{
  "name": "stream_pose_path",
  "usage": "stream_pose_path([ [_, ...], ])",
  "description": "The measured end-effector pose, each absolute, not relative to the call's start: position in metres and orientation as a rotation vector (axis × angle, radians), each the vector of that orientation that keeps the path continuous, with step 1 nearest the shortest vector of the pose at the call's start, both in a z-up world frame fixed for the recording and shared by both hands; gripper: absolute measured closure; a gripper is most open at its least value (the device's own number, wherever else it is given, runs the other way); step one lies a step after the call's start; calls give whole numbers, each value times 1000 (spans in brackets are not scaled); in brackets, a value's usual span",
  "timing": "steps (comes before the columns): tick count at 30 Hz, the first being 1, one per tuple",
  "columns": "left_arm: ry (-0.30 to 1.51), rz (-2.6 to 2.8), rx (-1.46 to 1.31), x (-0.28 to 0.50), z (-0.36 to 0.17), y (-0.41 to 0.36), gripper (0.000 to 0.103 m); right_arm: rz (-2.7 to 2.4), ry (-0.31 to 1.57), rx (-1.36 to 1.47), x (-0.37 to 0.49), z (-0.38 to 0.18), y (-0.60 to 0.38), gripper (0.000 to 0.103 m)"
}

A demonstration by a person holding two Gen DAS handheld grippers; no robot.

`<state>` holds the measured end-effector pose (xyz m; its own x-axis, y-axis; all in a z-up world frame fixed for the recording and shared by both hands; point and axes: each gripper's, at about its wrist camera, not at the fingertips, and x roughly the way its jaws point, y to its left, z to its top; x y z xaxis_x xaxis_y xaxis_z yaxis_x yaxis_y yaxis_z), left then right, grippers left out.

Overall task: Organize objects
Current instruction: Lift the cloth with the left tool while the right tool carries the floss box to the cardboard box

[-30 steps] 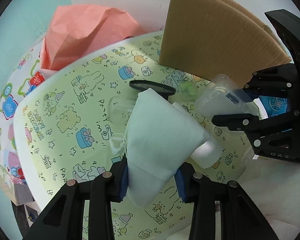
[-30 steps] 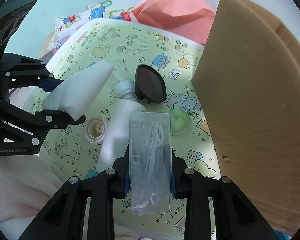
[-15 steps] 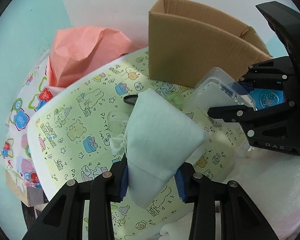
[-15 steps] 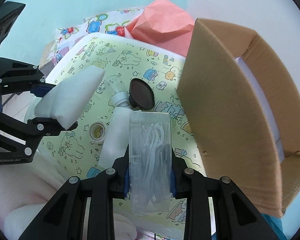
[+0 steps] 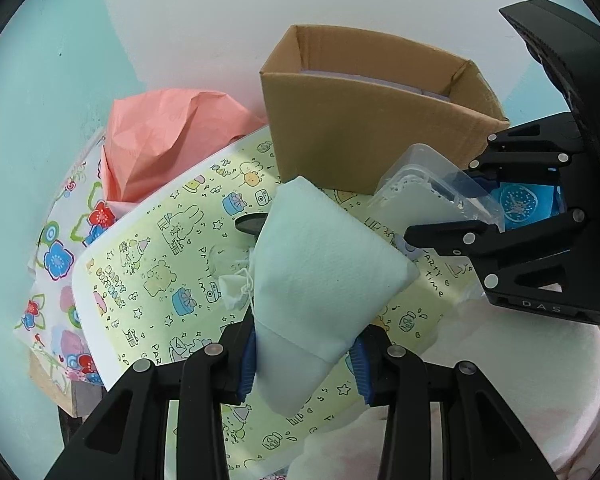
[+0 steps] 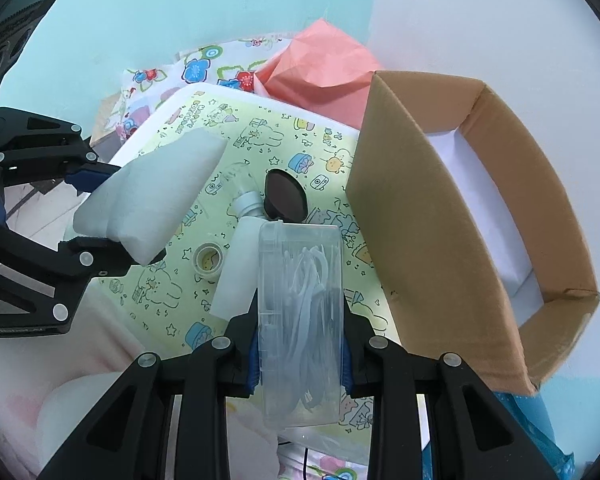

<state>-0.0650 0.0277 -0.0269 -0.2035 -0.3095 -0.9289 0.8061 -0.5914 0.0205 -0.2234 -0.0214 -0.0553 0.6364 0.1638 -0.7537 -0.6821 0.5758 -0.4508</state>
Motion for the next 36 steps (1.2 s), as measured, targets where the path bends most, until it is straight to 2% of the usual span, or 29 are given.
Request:
stream_pose_path([
  [36,532,-1873,1196,-135,21,13,63,521,585,-717,-228,16,-61,70],
])
